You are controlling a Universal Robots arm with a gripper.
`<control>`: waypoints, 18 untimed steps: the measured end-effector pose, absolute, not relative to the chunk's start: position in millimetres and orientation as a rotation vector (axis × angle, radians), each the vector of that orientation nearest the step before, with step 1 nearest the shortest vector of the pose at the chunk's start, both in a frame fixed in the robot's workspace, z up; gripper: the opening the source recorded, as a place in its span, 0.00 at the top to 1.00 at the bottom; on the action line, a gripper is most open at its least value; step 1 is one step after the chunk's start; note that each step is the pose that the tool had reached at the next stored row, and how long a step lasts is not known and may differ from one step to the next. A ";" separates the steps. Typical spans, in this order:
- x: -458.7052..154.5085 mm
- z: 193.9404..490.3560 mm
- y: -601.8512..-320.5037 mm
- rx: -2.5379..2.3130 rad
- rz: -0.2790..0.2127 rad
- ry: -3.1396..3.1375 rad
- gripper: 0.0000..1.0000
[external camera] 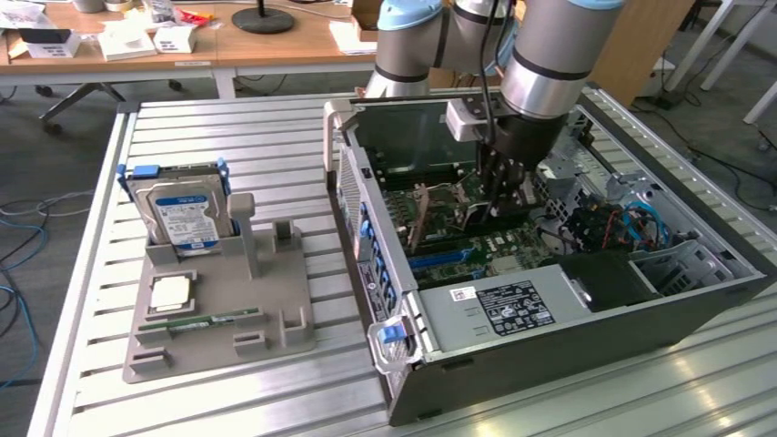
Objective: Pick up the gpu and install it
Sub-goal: 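Insert the gpu into the slot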
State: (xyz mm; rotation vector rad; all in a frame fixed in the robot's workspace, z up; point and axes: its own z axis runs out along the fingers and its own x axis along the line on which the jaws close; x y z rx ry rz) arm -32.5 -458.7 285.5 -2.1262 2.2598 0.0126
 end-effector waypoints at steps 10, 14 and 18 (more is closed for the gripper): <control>-33.6 283.6 -463.0 -2.122 0.023 2.255 0.74; -39.5 282.1 -464.2 -2.118 0.031 2.252 0.74; -39.6 281.4 -464.8 -2.118 0.031 2.252 0.74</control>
